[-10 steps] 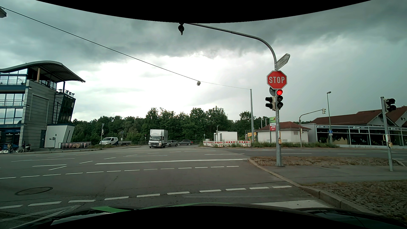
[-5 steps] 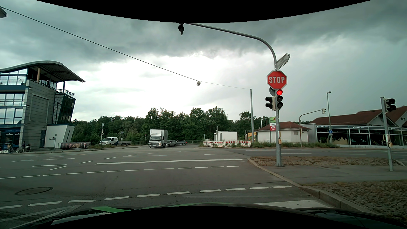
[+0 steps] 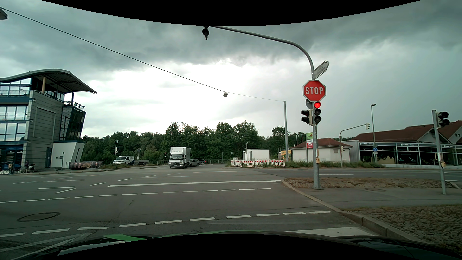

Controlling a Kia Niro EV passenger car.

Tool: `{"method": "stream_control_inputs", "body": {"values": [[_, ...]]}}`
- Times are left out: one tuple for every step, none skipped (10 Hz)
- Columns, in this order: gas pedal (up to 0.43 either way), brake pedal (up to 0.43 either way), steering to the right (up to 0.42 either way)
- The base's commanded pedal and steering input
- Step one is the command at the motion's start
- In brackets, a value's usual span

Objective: Follow the waypoints while adhering to traffic rules and regulations

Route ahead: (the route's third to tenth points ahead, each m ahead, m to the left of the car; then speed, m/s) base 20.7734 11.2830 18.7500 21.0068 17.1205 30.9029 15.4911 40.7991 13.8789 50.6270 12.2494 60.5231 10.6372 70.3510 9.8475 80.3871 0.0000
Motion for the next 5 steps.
{"method": "stream_control_inputs", "body": {"values": [[0.0,0.323,-0.095],[0.0,0.323,-0.095],[0.0,0.329,-0.095],[0.0,0.329,-0.095],[0.0,0.323,-0.095]]}}
